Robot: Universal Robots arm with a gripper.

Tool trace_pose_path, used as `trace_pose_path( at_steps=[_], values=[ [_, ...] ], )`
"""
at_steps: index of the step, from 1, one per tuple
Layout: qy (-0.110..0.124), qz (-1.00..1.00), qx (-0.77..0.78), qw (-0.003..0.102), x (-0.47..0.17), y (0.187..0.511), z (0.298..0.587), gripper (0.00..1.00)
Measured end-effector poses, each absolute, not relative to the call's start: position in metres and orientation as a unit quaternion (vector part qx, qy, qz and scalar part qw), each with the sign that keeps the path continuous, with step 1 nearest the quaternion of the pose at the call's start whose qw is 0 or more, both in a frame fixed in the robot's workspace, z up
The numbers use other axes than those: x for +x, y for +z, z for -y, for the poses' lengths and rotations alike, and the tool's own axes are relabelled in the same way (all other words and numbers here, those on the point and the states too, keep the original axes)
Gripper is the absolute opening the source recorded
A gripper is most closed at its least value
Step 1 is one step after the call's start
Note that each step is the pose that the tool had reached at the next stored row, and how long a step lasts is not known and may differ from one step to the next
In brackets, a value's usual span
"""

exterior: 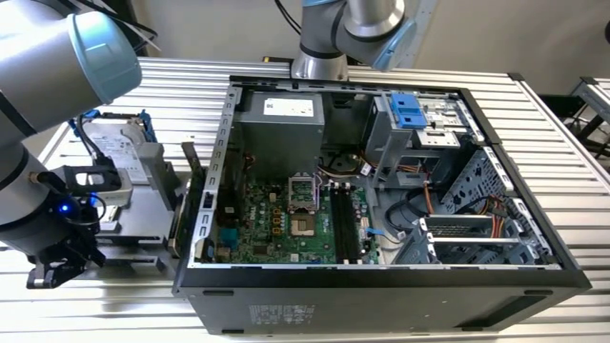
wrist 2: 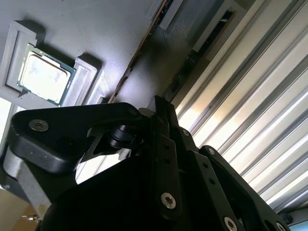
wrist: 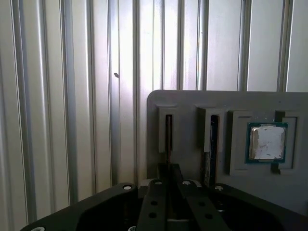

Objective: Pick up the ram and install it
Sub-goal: 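Pick up the ram and move it above insertion slot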

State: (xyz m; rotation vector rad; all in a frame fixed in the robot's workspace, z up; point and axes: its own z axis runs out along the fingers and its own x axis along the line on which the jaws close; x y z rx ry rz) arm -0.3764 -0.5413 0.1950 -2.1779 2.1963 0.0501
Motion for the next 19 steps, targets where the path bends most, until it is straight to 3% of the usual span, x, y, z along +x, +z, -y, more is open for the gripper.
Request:
trace_pose_path(
  at_steps=[19],
  values=[
    [0.016, -0.710, -0.704, 0.024, -0.377, 0.206, 0.541, 0.00]
  ],
)
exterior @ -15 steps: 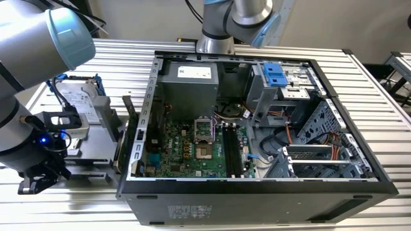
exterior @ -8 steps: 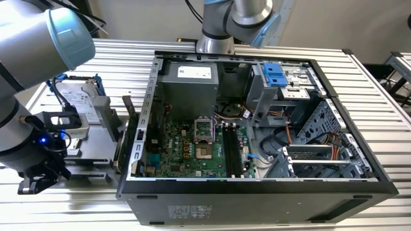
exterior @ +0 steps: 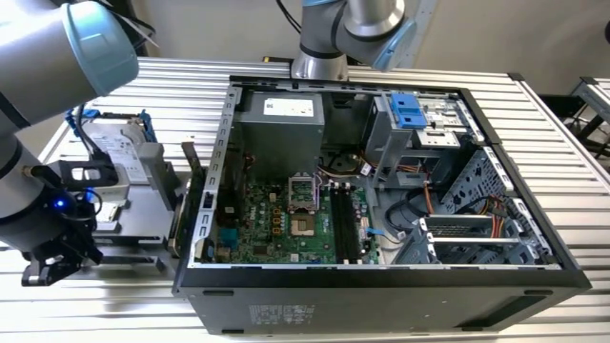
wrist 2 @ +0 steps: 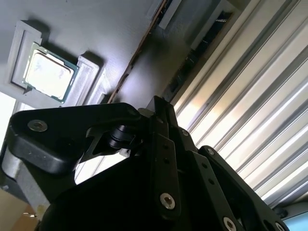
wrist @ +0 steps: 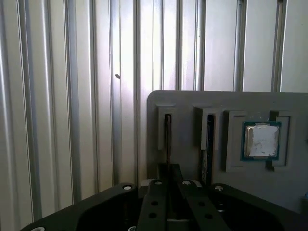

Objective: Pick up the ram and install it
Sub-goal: 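Pick up the ram and move it above insertion slot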

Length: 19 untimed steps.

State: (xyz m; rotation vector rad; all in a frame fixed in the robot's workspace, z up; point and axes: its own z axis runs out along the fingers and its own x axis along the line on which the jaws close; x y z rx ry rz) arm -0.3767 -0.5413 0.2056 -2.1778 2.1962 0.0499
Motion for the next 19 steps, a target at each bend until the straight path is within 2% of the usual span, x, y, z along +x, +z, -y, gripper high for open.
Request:
trace_pose_path(
  at_steps=[19],
  values=[
    [0.016, -0.710, -0.704, 0.024, -0.377, 0.233, 0.541, 0.00]
  ],
)
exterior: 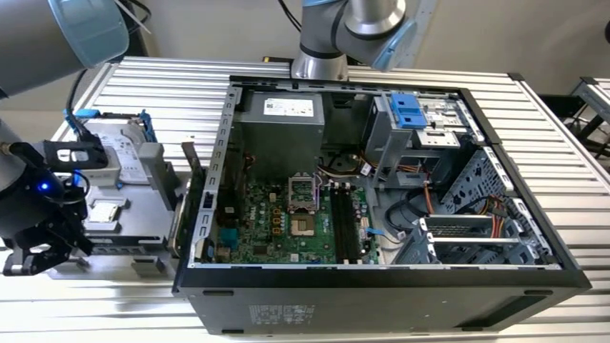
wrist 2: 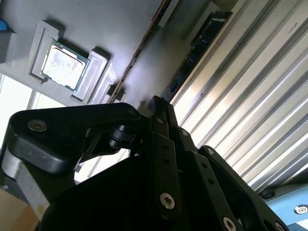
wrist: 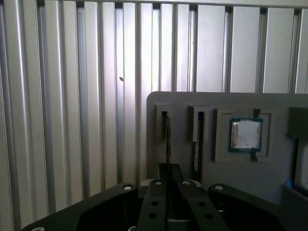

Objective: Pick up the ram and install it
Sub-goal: 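Pick up the ram and move it above insertion slot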

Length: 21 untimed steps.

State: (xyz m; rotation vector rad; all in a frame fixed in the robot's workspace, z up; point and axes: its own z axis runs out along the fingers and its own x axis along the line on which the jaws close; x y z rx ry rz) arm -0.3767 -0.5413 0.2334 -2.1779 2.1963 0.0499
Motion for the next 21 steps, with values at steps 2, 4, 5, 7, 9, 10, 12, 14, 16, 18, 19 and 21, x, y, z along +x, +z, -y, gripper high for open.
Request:
trace_pose_path(
  at_steps=[2, 4, 5, 7, 9, 10, 12, 14, 16, 18, 19, 21],
  values=[
    [0.016, -0.710, -0.704, 0.024, -0.377, 0.236, 0.541, 0.00],
    [0.016, -0.710, -0.704, 0.024, -0.377, 0.239, 0.541, 0.00],
    [0.016, -0.710, -0.704, 0.024, -0.377, 0.241, 0.541, 0.00],
    [0.016, -0.710, -0.704, 0.024, -0.377, 0.244, 0.541, 0.00],
    [0.016, -0.710, -0.703, 0.024, -0.377, 0.246, 0.541, 0.00],
    [0.016, -0.711, -0.703, 0.024, -0.377, 0.248, 0.541, 0.00],
    [0.016, -0.712, -0.702, 0.024, -0.377, 0.250, 0.541, 0.00],
    [0.017, -0.714, -0.700, 0.025, -0.377, 0.253, 0.541, 0.00],
    [0.017, -0.716, -0.697, 0.025, -0.377, 0.255, 0.541, 0.00],
    [0.017, -0.716, -0.697, 0.025, -0.377, 0.258, 0.541, 0.00],
    [0.017, -0.716, -0.697, 0.025, -0.377, 0.260, 0.541, 0.00],
    [0.017, -0.716, -0.697, 0.025, -0.377, 0.263, 0.541, 0.00]
  ],
)
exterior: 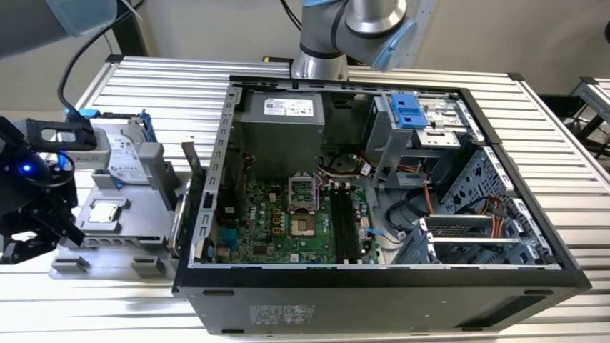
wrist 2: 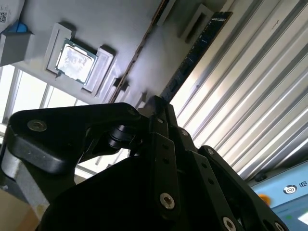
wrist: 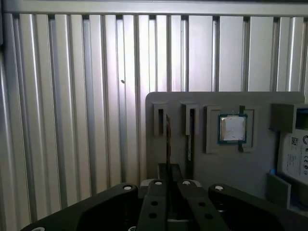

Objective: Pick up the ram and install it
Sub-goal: 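Pick up the ram and move it above insertion slot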

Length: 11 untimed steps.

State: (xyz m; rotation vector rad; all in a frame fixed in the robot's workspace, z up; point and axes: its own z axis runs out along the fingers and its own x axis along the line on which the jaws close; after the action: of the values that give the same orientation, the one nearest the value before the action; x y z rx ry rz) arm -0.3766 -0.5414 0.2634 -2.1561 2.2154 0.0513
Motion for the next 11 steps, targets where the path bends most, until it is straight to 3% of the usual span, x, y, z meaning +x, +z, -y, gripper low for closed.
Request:
trace_pose_path(
  at_steps=[11],
  values=[
    [0.017, -0.716, -0.697, 0.025, -0.377, 0.286, 0.541, 0.00]
  ],
)
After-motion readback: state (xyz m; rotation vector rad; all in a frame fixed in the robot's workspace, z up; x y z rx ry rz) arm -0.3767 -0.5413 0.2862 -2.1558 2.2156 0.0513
